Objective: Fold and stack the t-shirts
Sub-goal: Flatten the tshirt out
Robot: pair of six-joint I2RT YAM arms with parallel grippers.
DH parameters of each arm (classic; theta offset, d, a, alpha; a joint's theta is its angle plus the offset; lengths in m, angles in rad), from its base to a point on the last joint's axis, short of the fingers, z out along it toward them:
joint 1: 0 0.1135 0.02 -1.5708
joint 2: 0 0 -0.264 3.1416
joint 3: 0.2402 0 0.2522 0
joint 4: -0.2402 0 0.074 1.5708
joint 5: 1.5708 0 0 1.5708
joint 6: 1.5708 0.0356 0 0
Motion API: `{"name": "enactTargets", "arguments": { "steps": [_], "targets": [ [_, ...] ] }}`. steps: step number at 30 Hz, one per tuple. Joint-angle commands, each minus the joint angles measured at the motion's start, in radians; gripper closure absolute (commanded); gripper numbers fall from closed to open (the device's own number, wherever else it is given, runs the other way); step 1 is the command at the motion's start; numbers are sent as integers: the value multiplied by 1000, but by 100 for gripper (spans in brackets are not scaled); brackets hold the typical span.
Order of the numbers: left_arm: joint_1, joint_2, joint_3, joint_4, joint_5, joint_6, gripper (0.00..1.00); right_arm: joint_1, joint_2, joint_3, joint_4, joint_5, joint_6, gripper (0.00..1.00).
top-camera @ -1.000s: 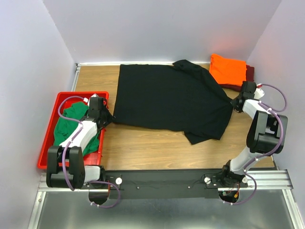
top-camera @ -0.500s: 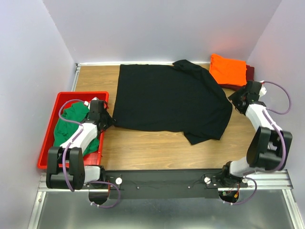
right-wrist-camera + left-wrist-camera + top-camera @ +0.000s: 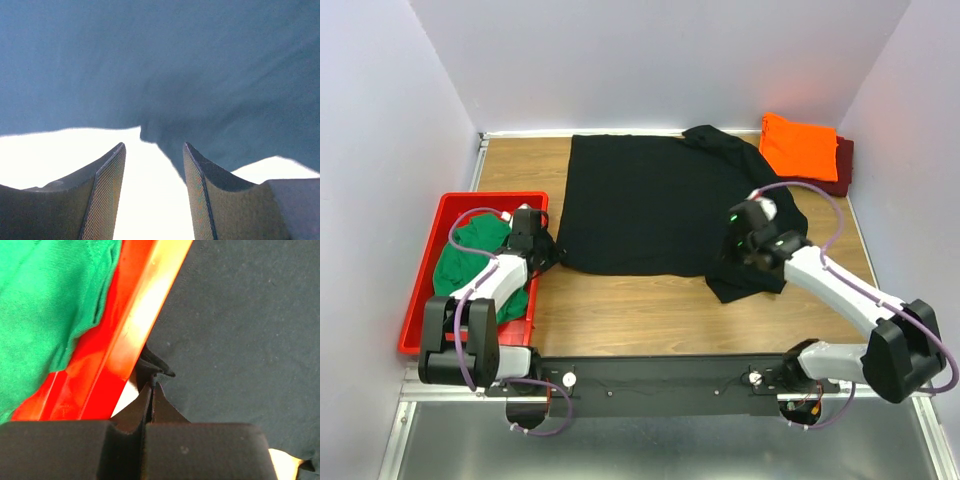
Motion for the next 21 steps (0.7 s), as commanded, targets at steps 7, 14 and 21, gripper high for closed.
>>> {"name": "enactTargets", "arguments": {
  "steps": [7, 14, 21],
  "targets": [
    [-7, 32, 26, 30, 26, 3, 100, 341, 44, -16, -246, 174, 96, 44],
    [-7, 37, 25, 32, 31, 5, 100, 370, 90, -51, -229, 151, 76, 48],
    [-7, 46, 23, 35, 34, 2, 100, 368, 156, -77, -190, 194, 111, 48]
  ]
}}
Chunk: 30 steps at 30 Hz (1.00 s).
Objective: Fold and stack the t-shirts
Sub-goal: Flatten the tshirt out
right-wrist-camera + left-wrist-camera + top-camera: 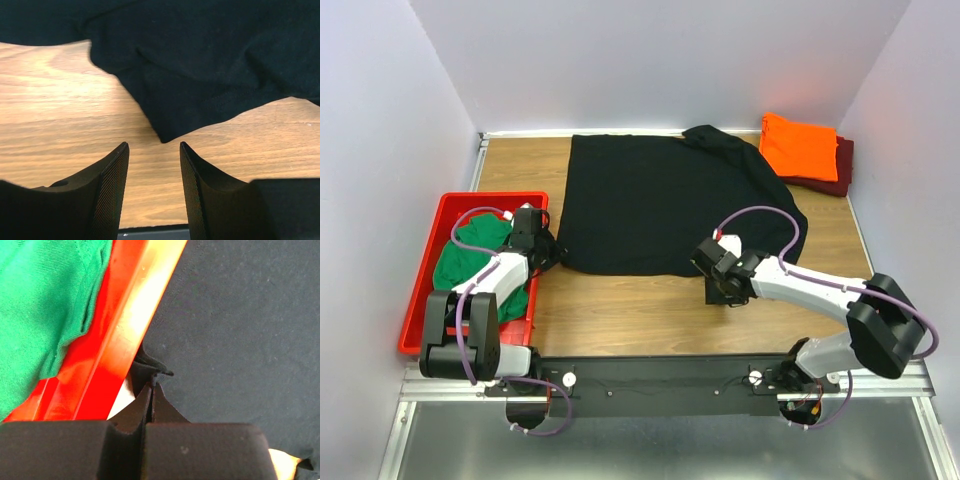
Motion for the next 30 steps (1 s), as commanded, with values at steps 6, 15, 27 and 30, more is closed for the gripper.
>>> {"name": "enactTargets", "arguments": {
  "steps": [6, 15, 27, 30],
  "targets": [
    [-6, 19, 16, 14, 17, 6, 100, 9, 74, -21, 37, 141, 48, 51],
    [-6, 25, 10, 20, 20, 7, 100, 9, 122, 11, 60, 183, 34, 58],
    [-6, 28, 16, 20, 33, 17, 100, 9, 38, 84, -102, -81, -34, 96],
    [-6, 33, 13, 22, 40, 18, 100, 9, -1, 114, -170, -127, -44, 97]
  ]
}}
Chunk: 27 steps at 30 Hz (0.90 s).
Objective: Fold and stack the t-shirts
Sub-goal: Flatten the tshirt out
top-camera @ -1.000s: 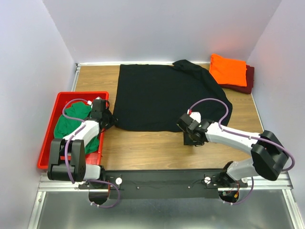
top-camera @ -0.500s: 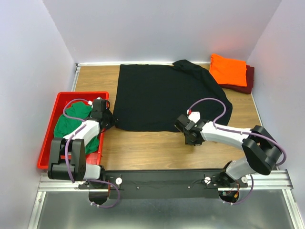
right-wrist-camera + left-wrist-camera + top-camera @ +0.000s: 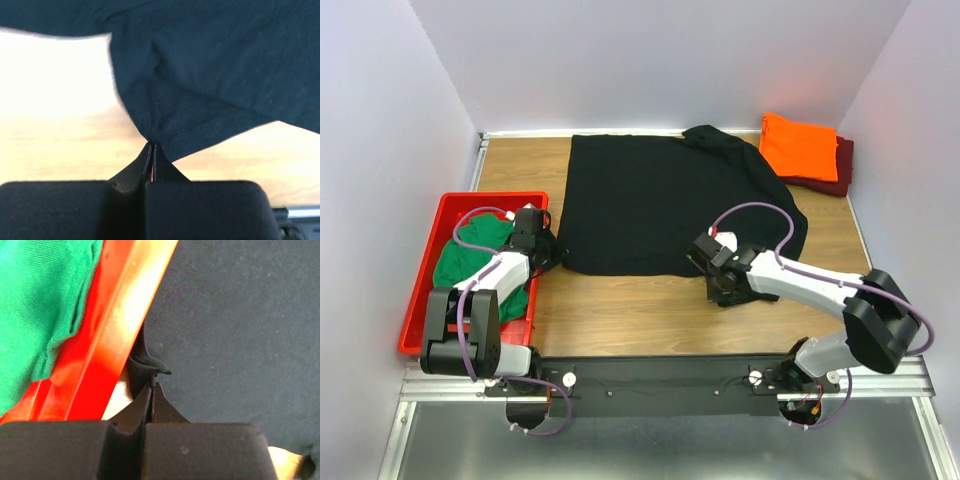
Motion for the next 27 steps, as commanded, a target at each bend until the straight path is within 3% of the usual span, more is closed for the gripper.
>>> {"name": "enactTargets", "arguments": {
  "steps": [1, 6, 13, 16, 17, 18, 20, 27],
  "targets": [
    [-2, 15, 10, 17, 26, 14, 100, 8, -65, 69, -168, -126, -28, 96],
    [-2, 16, 10, 20, 34, 25, 100, 8, -49, 126, -234, -246, -62, 96],
    [-2, 13, 18, 14, 46, 28, 100, 8, 46, 222, -256, -283, -109, 94],
    [-2, 10, 18, 12, 49, 28, 100, 6, 72, 244, -251, -214, -86, 80],
    [-2, 10, 18, 14, 49, 28, 100, 8, 67, 244, -245, -193, -74, 71],
    [-2, 9, 16, 14, 49, 28, 100, -3, 49, 242, -242, -144, -38, 56],
    [-2, 9, 18, 14, 49, 28, 100, -20, 17, 223, -240, -96, 7, 47],
    [-2, 13, 16, 15, 52, 28, 100, -222, -228, 33, -214, -44, 187, 45]
  ]
}}
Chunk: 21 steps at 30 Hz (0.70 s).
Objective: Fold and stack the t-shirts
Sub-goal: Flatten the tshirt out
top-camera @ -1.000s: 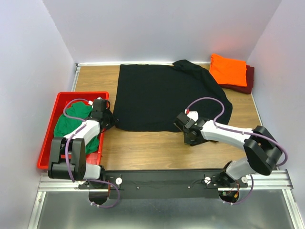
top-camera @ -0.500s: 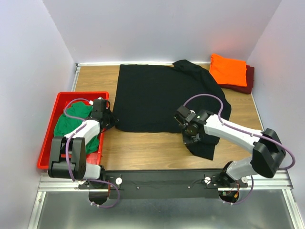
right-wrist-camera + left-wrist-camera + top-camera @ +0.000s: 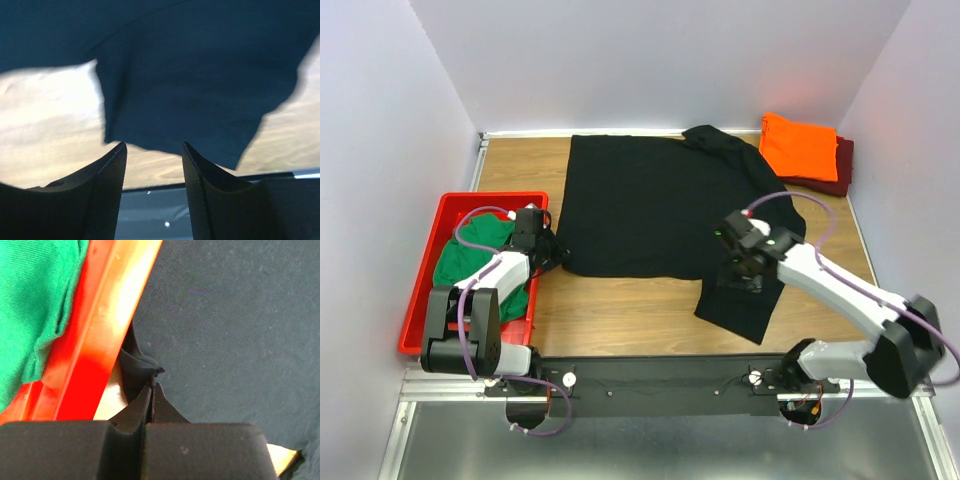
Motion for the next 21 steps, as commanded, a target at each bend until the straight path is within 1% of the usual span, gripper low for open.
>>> {"name": "enactTargets", "arguments": {
  "steps": [1, 4, 10, 11, 17, 18, 21],
  "targets": [
    [-3, 5, 16, 10, 19, 16, 100, -119, -139, -118, 2, 53, 134, 45],
    [-3, 8, 16, 10, 19, 17, 100, -192, -197, -205, 19, 16, 175, 47],
    [-3, 5, 12, 12, 20, 16, 100, -278, -210, -310, 18, 1, 230, 45],
    [-3, 0, 10, 12, 22, 16, 100, -285, -210, -319, 19, -2, 233, 39],
    [-3, -3, 10, 9, 20, 16, 100, -304, -213, -370, 19, -27, 276, 37],
    [-3, -3, 9, 10, 19, 16, 100, -305, -214, -380, 19, -24, 286, 33],
    [-3, 0, 8, 10, 19, 14, 100, -307, -208, -399, 25, -28, 292, 32]
  ]
}}
